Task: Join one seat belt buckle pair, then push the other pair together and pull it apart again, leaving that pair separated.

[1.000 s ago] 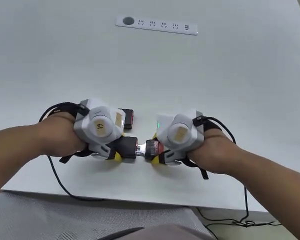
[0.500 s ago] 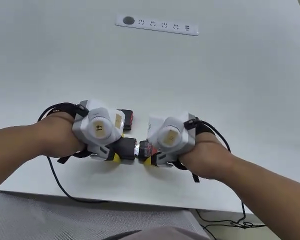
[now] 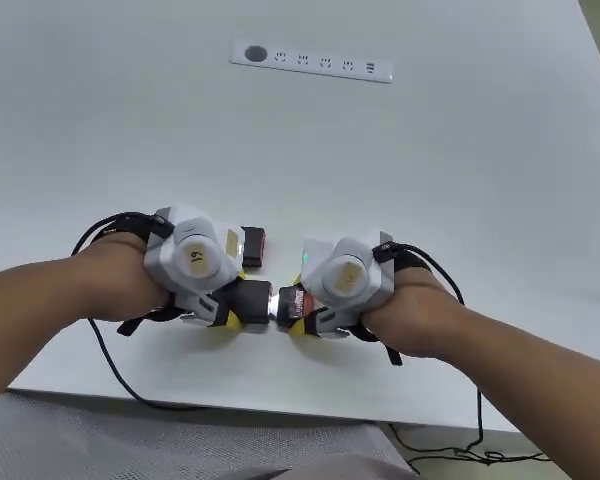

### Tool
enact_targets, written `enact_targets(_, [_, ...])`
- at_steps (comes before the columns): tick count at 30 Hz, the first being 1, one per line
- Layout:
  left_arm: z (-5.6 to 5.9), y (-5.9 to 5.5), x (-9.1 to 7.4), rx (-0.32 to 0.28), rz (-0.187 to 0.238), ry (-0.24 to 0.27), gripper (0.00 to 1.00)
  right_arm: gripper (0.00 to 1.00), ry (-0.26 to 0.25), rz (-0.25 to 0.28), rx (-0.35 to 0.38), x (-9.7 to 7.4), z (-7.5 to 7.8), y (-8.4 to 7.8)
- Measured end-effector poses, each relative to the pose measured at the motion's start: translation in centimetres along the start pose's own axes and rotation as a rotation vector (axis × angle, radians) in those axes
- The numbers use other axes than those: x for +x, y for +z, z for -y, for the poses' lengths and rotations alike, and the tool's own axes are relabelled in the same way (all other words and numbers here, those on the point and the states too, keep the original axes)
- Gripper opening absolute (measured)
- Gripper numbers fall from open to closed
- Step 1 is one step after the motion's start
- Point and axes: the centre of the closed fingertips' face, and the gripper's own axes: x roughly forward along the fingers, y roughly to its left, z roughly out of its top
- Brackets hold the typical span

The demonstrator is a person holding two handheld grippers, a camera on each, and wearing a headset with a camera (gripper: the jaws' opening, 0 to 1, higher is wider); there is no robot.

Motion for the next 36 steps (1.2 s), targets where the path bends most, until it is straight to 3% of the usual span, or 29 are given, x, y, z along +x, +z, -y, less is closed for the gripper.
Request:
enact_targets(14, [0.44, 0.22, -0.42, 0.060, -0.012, -0.009, 0.33, 0.31, -0.005, 0.003, 0.019, 0.17, 0.10, -0.36])
enact_targets(27, [0.31, 0.14, -0.47, 0.046, -0.018, -0.002, 0.34, 0.32, 0.010, 0.008, 0.064, 0.41, 0.30, -0.29])
enact_targets(36, [0.41, 0.12, -0.48, 0.049, -0.040, -0.023, 0.35, 0.33, 0.001, -0.005, 0.050, 0.53, 0.16, -0.03])
